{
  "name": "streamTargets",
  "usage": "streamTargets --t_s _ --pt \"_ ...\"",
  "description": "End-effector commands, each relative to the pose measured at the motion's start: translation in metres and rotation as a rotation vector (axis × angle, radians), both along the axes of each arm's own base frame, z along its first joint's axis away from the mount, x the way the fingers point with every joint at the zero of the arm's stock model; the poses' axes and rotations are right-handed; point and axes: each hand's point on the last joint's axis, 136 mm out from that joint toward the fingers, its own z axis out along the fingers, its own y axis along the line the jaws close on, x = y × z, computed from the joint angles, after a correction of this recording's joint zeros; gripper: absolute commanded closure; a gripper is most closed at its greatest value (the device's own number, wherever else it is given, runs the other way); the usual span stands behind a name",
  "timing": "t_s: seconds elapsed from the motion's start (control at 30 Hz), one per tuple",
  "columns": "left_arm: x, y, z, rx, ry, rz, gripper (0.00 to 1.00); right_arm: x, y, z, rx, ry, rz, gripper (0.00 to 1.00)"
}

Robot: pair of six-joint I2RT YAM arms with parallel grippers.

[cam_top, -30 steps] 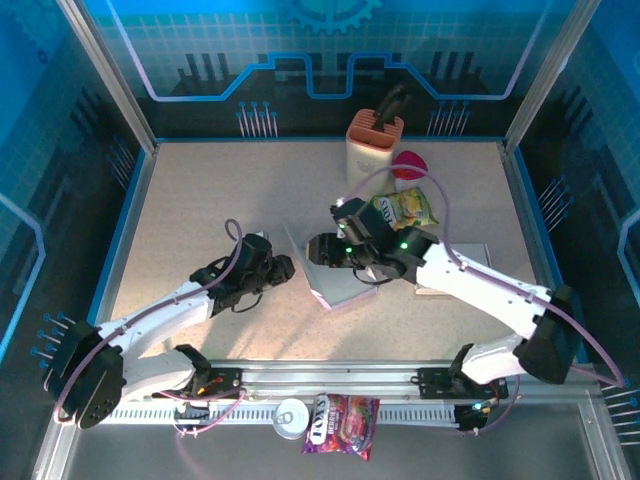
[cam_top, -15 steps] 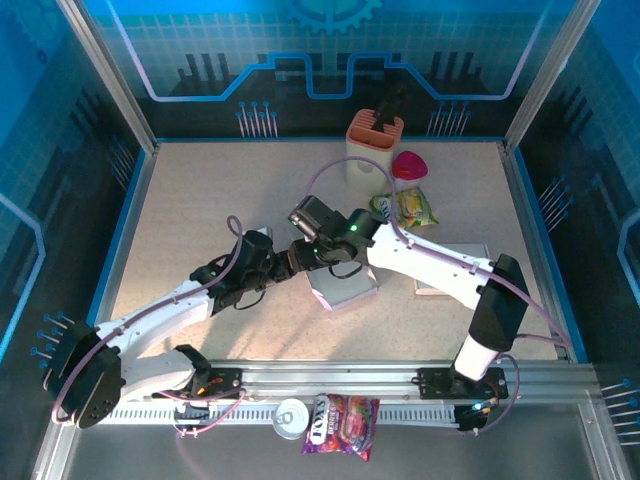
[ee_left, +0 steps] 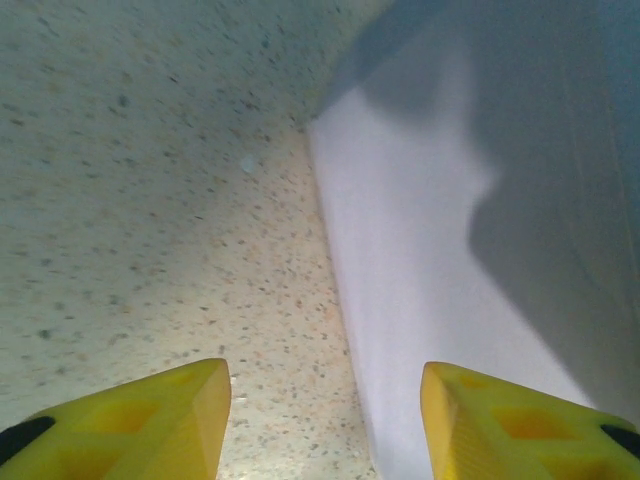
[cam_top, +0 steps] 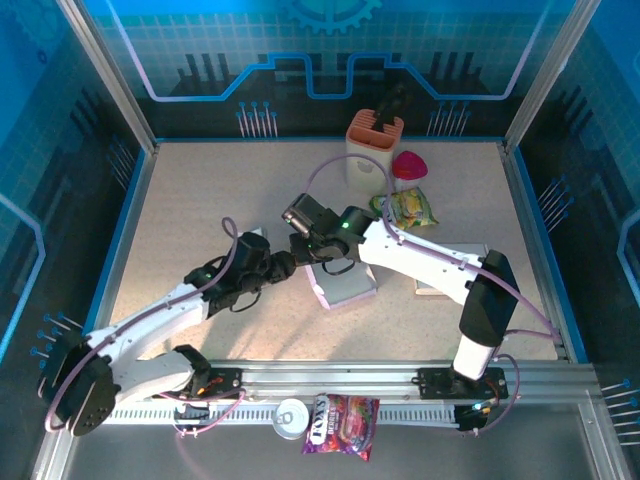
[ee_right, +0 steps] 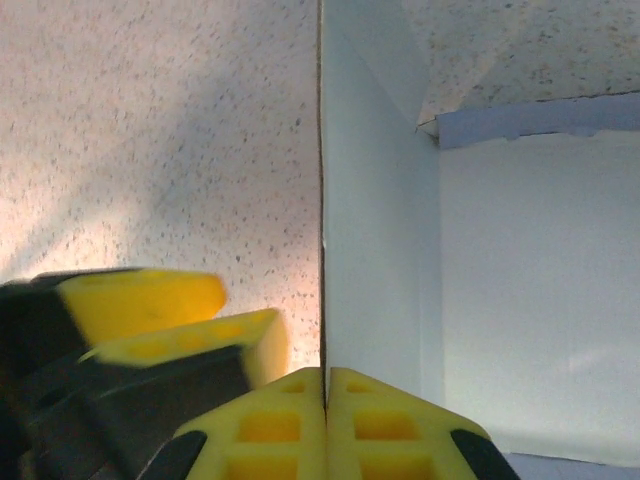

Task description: Fold the paper box

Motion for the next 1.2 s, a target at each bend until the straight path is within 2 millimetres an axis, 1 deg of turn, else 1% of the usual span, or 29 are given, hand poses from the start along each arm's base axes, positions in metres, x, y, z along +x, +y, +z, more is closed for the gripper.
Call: streamTargets --t_s 0.0,0.1,0.17,0.23,0.3,0.43,0.57,0.63,0.7,0.77,0.8,0.87,0.97,1.07,1.17 --pt "-0.005 0.023 0.018 0.089 -0.047 0.040 0.45 0.013 -0.018 0.023 0.104 -0.054 -0.237 1.00" --pt "-0.010 0.028 0.027 0.112 -0.063 0.026 0.45 0.020 -0.032 0.037 0.194 -0.083 -0.425 1.00" --pt "-0.013 0.030 0.028 0.129 -0.059 0.015 0.45 0.023 -0.047 0.044 0.234 -0.093 -0.581 1.00" --pt "-0.015 0.029 0.029 0.144 -0.056 -0.004 0.45 0.022 -0.068 0.045 0.262 -0.083 -0.783 1.00" --pt "-0.016 0.026 0.030 0.150 -0.056 -0.029 0.45 0.021 -0.081 0.044 0.299 -0.071 -0.937 1.00" --pt "-0.021 0.013 0.031 0.145 -0.062 -0.108 0.49 0.024 -0.092 0.039 0.356 -0.024 -1.155 1.00" --pt "-0.027 0.010 0.031 0.171 -0.075 -0.153 0.50 0.024 -0.102 0.046 0.258 -0.009 -1.303 1.00" --pt "-0.031 0.007 0.029 0.169 -0.087 -0.185 0.51 0.028 -0.100 0.045 0.227 -0.002 -1.328 1.00" --pt "-0.033 0.004 0.028 0.163 -0.097 -0.216 0.51 0.031 -0.095 0.039 0.223 0.019 -1.338 1.00" --pt "-0.034 0.001 0.026 0.168 -0.101 -0.243 0.51 0.034 -0.090 0.029 0.231 0.052 -1.333 0.94" --pt "-0.034 0.000 0.024 0.176 -0.104 -0.258 0.50 0.037 -0.087 0.026 0.245 0.054 -1.318 0.92" --pt "-0.034 0.000 0.022 0.195 -0.106 -0.269 0.49 0.043 -0.083 0.024 0.264 0.038 -1.275 0.92" --pt "-0.032 0.001 0.019 0.218 -0.098 -0.270 0.48 0.054 -0.078 0.029 0.278 0.011 -1.197 0.91" --pt "-0.030 -0.003 0.016 0.211 -0.088 -0.277 0.47 0.068 -0.070 0.039 0.283 -0.022 -1.096 0.85" --pt "-0.028 -0.006 0.012 0.211 -0.075 -0.282 0.46 0.072 -0.066 0.037 0.278 0.003 -1.047 0.83"
